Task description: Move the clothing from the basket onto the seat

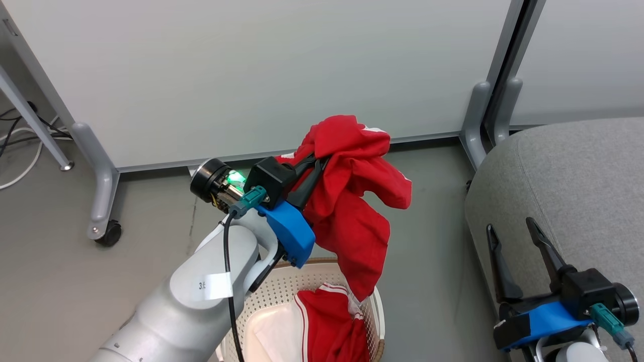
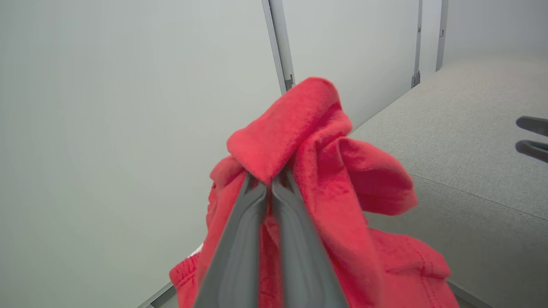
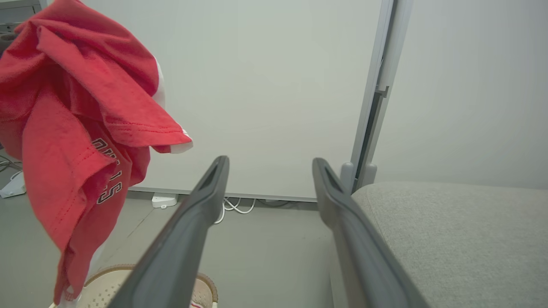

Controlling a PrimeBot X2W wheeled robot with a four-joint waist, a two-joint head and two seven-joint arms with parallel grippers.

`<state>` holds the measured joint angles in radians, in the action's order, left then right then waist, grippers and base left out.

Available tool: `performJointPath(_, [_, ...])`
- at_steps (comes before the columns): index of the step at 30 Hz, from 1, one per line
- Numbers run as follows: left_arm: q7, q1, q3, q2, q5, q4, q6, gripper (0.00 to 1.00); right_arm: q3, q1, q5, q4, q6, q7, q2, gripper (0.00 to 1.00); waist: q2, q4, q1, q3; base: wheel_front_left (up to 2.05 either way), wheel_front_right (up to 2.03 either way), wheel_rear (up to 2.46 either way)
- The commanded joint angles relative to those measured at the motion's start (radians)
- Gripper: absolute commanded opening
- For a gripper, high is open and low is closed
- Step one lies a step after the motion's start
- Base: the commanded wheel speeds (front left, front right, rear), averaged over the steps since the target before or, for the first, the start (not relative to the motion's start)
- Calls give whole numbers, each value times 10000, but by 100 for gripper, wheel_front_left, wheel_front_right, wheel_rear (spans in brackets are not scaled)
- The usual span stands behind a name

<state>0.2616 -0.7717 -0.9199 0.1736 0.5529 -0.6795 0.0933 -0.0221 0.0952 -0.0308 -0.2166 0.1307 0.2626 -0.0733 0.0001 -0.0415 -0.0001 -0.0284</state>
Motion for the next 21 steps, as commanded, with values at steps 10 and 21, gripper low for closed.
performJointPath(10, [51,111,151,-58,-133,157,32,0,188,-210,-7,39,1,35,42,100,-1,-135,1,154,0,0,0])
performJointPath(21, [51,-27,267,-53,-264,206,55,0,1943,469,-185,-6,1,35,0,100,-1,-185,1,-7,0,0,0])
